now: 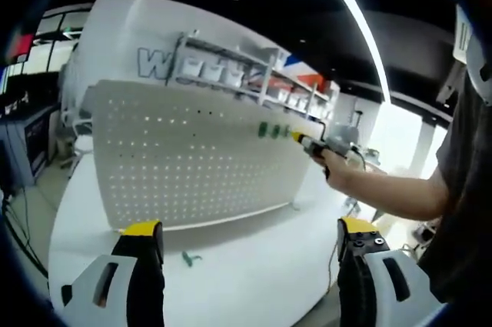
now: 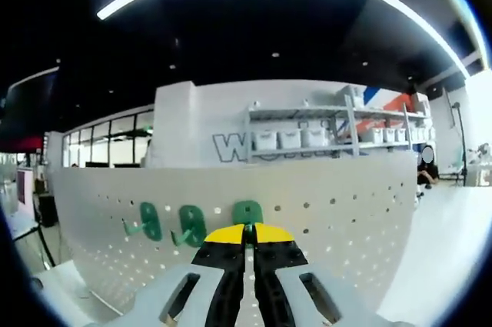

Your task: Insert the hook assembly into the mounting plate slot until the hook locks in place.

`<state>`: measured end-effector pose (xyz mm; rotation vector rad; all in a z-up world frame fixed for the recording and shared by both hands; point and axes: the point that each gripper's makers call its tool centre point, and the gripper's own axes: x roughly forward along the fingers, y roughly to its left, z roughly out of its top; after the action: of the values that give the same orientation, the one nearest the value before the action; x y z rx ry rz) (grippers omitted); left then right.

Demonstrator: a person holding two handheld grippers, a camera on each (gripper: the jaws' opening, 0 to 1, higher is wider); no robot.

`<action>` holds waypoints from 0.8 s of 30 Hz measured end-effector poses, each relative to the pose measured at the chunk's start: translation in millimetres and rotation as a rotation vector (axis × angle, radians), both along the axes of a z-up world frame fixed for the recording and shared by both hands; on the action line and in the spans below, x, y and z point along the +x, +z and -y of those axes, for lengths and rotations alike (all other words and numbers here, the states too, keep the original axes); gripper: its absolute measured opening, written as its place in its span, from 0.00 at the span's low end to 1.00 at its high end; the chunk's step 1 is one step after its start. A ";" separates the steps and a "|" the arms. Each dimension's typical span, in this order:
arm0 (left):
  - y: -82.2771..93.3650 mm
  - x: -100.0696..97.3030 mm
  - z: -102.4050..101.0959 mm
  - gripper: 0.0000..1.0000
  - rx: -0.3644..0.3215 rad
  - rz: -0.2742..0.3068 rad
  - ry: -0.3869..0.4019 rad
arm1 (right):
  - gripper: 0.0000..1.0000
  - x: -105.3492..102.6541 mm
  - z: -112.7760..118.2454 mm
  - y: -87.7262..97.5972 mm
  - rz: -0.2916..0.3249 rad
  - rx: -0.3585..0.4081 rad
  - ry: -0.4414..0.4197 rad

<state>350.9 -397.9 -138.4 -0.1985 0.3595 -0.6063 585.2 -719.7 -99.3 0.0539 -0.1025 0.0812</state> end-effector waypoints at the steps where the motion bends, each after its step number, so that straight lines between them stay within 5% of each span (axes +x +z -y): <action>1: -0.6 -0.4 -0.6 0.95 0.000 -0.002 0.001 | 0.01 -0.1 -0.6 0.2 0.002 -0.004 -0.001; 24: -7.0 -3.4 -11.3 0.95 0.006 -0.022 0.028 | 0.00 2.3 0.2 0.2 0.050 -0.015 -0.010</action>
<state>347.5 -386.6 -145.4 -0.2040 0.3796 -0.5752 587.6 -720.0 -99.1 0.0360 -0.1516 0.0735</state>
